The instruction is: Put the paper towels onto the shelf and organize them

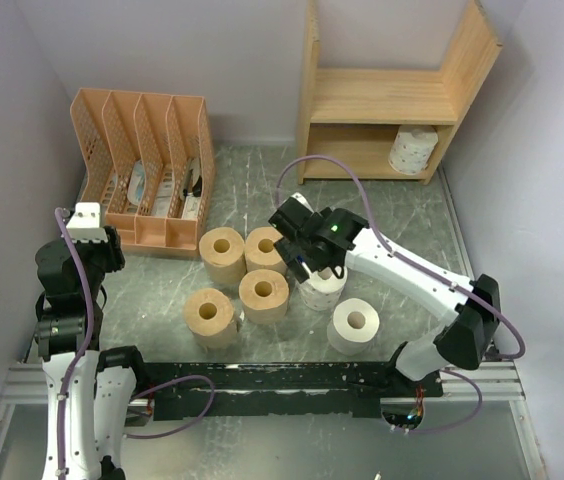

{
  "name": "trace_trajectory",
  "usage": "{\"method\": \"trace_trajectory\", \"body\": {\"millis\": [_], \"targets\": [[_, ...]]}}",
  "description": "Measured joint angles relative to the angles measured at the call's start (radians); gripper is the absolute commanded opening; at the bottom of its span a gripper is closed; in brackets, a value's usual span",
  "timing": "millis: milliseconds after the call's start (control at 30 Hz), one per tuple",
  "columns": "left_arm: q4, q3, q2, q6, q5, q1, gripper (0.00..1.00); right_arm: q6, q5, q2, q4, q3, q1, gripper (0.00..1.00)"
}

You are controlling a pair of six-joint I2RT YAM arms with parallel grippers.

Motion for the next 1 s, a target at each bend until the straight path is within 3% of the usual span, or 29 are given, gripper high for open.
{"method": "trace_trajectory", "body": {"millis": [200,467,1000], "targets": [[0.000,0.000,-0.001,0.000,0.000,0.002,0.53,0.014,-0.051,0.008,-0.069,0.021,0.037,0.82],[0.000,0.000,-0.012,0.000,0.000,0.008,0.52,0.047,-0.062,0.186,-0.095,0.042,0.119,0.72],[0.000,0.000,-0.022,0.000,0.008,0.009,0.52,0.004,-0.061,0.192,-0.023,-0.079,0.077,0.63]]}}
